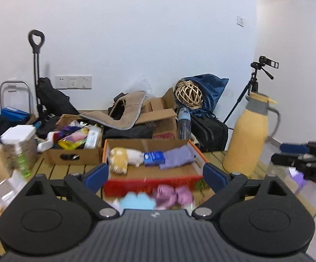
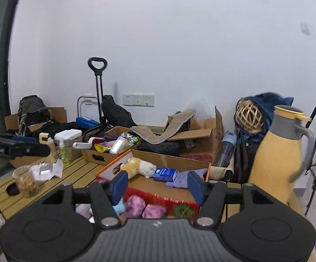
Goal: Organize soft objects
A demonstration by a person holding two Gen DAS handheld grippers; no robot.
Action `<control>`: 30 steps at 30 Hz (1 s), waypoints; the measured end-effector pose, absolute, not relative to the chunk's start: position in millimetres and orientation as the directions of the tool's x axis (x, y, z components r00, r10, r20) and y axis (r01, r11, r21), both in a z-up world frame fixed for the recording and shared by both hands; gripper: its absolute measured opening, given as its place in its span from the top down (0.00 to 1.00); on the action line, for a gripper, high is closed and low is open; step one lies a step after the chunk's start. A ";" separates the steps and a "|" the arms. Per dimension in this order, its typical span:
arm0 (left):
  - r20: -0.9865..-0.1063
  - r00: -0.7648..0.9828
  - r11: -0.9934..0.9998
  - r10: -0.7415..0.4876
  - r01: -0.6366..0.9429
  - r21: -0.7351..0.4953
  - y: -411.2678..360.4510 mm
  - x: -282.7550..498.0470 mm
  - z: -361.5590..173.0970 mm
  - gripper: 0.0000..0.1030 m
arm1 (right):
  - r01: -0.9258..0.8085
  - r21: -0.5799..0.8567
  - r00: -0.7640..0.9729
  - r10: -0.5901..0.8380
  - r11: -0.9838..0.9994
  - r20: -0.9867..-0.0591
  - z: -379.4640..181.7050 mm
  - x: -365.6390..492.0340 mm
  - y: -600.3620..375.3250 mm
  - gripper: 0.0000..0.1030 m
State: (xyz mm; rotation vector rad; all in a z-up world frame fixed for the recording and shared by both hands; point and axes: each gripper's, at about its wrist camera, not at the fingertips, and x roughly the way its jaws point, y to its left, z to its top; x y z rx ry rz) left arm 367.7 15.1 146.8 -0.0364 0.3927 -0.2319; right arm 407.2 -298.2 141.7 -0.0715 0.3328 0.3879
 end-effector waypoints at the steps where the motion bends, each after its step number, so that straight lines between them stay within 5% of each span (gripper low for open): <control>1: -0.368 0.905 0.977 -0.214 0.204 -0.066 16.4 351.0 138.0 0.04 | -0.383 -0.024 0.877 0.355 0.923 -0.324 136.6 389.6 -297.1 0.34; 4: -0.340 0.927 0.987 -0.158 0.159 -0.027 20.1 299.7 109.1 0.00 | -0.363 -0.047 0.900 0.336 0.931 -0.278 119.2 341.0 -295.3 0.21; 11: -0.339 0.940 0.994 -0.041 0.006 -0.105 43.3 202.0 48.6 0.00 | -0.295 0.078 0.919 0.305 0.952 -0.251 59.1 238.9 -297.3 0.13; 26: -0.469 0.882 0.992 -0.040 -0.020 -0.122 46.6 213.1 3.3 0.00 | -0.334 0.118 0.858 0.354 0.935 -0.373 14.2 244.9 -260.4 0.15; 30: -0.507 0.861 0.993 -0.042 -0.022 -0.119 46.3 241.2 -11.3 0.00 | -0.316 0.154 0.832 0.351 0.936 -0.430 -3.5 271.5 -258.0 0.32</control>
